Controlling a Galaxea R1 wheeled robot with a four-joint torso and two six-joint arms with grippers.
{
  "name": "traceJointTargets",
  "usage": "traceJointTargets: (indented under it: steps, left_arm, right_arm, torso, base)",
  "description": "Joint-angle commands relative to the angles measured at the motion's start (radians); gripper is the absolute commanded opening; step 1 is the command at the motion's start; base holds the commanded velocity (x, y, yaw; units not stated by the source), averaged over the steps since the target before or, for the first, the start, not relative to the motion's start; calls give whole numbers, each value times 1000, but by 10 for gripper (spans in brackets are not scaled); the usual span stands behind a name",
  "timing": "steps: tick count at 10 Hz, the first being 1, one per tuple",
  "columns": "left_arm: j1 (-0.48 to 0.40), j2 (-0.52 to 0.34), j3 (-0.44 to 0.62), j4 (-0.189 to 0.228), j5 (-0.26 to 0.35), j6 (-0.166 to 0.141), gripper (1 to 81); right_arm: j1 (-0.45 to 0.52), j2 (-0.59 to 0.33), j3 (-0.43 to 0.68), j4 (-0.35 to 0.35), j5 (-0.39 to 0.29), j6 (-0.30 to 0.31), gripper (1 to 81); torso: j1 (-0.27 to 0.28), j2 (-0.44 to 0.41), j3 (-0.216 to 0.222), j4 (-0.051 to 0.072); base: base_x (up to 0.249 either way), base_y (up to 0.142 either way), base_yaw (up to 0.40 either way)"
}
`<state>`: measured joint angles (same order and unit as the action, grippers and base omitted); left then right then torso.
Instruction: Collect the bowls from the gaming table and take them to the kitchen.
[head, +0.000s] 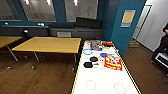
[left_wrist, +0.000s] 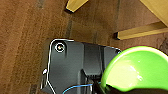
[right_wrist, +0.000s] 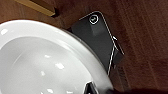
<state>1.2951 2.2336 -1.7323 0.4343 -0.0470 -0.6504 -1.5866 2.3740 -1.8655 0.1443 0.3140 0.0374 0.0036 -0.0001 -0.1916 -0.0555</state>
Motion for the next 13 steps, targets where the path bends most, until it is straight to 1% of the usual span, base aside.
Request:
traceJointTargets:
  steps: [1,2,3,4,5,6,7,8,9,10,11,12,13]
  left_arm:
    - [10,32,-67,38,12,18,10]
    - [25,51,-93,47,10,18,10]
    - [36,74,-130,55,3,18,10]
    - [52,92,-159,73,3,18,10]
    - [71,115,-194,81,0,18,10]
    - [91,145,-243,96,-20,18,10]
    - [112,178,-302,107,-45,17,10]
    - [135,213,-355,112,-57,18,10]
    - [161,247,-412,129,-72,18,10]
    - [181,288,-486,139,-106,18,10]
    - [195,327,-555,144,-123,17,10]
    - [207,354,-599,144,-125,17,10]
    - [217,382,-639,146,-140,18,10]
  right_arm:
    - [15,-14,-19,-29,-59,-4,10]
    - [19,-11,-21,-34,-68,-5,10]
    - [19,-5,-24,-35,-72,-10,10]
    - [19,7,-36,-35,-73,-10,10]
    - [19,23,-56,-35,-76,-10,10]
    - [19,42,-82,-35,-92,-10,10]
    - [19,67,-110,-35,-96,-10,10]
    - [18,91,-134,-35,-96,-10,10]
    - [16,108,-156,-35,-96,-10,10]
    - [21,128,-181,-35,-105,-11,10]
    - [24,144,-190,-35,-108,-10,10]
    - [24,156,-194,-35,-110,-10,10]
    - [24,168,-205,-35,-110,-10,10]
  torso:
    - [0,0,74,0]
    - [0,0,100,0]
    - [0,0,56,0]
    - [-2,-1,76,0]
    - [-2,-2,83,0]
    - [-2,-2,87,0]
    - [-2,-2,85,0]
    - [-2,-2,84,0]
    - [-2,-2,84,0]
    - [-2,-2,84,0]
    - [-2,-2,84,0]
    - [-2,-2,84,0]
    - [-2,-2,84,0]
  base:
    - [0,0,0]
    - [0,0,0]
    - [0,0,0]
    - [0,0,0]
    - [0,0,0]
    - [0,0,0]
    - [0,0,0]
    - [0,0,0]
    - [0,0,0]
    - [0,0,0]
    - [0,0,0]
    - [0,0,0]
    - [0,0,0]
